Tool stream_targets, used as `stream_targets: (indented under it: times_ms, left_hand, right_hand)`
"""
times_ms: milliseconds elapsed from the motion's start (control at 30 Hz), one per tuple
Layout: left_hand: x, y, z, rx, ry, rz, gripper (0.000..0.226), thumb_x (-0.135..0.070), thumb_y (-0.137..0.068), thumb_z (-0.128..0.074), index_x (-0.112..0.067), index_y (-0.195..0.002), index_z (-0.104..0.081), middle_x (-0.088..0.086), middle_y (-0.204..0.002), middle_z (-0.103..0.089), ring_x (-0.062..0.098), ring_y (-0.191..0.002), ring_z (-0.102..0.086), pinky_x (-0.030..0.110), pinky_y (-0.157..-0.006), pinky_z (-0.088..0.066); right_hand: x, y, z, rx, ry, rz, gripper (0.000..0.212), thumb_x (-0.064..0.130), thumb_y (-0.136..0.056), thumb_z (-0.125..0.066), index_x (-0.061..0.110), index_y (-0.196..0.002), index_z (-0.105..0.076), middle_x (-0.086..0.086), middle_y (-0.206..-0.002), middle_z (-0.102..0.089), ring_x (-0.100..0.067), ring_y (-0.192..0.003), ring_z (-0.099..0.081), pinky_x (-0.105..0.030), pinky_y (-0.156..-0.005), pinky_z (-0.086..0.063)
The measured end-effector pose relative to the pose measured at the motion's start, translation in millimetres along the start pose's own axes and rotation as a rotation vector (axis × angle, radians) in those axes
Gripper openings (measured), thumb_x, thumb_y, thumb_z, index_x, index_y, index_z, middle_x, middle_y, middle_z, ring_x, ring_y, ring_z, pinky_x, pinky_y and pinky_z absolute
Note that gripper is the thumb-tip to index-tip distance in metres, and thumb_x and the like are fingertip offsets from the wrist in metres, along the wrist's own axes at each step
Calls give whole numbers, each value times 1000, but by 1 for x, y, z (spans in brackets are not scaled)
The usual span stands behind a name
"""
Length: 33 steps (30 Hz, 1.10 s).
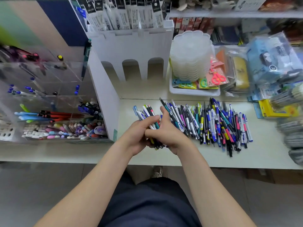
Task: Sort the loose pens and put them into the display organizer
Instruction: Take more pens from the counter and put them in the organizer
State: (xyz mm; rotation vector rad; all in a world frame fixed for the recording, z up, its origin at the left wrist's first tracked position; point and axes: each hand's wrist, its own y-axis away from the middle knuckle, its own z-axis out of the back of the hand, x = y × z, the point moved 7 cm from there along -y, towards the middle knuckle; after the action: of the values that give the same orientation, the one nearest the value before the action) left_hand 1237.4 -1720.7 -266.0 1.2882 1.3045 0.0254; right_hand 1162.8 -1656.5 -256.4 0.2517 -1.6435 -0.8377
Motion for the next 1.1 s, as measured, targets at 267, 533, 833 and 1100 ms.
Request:
stream_targets:
  times_ms: [267, 533, 833, 1100]
  left_hand:
    - [-38, 32, 8, -106, 252, -229, 31, -36, -99, -71, -5, -100, -68, 23, -95, -67, 30, -88, -70, 39, -69, -56]
    - [-78, 66, 30, -218, 380, -386, 17, -20, -99, -70, -9, -86, -66, 16, -90, -73, 28, -80, -70, 41, -76, -60]
    - [-98, 104, 146, -327, 27, -447, 17, -14, -93, -74, -7, -84, -62, 12, -69, -60, 22, -56, -59, 34, -55, -51]
    - [-109, 125, 249, -447, -405, -447, 10, -20, -83, -68, -12, -77, -64, 7, -65, -68, 28, -60, -61, 46, -54, -54]
  right_hand:
    - [26, 39, -10, -19, -547, 53, 54, 55, -107, -39, 17, -117, -76, -25, -98, -76, -39, -76, -68, -46, -72, -59]
    - [62, 51, -46, -475, -74, 357, 13, 28, -106, -37, 30, -116, -45, 0, -87, -70, -10, -66, -65, -41, -62, -52]
    - [122, 63, -115, -732, 196, 583, 15, 15, -100, -59, 23, -98, -71, 10, -71, -67, -3, -68, -62, -14, -60, -42]
    - [145, 20, -231, -589, 265, 555, 30, 43, -87, -80, 33, -115, -76, 5, -77, -69, -7, -65, -61, -26, -66, -55]
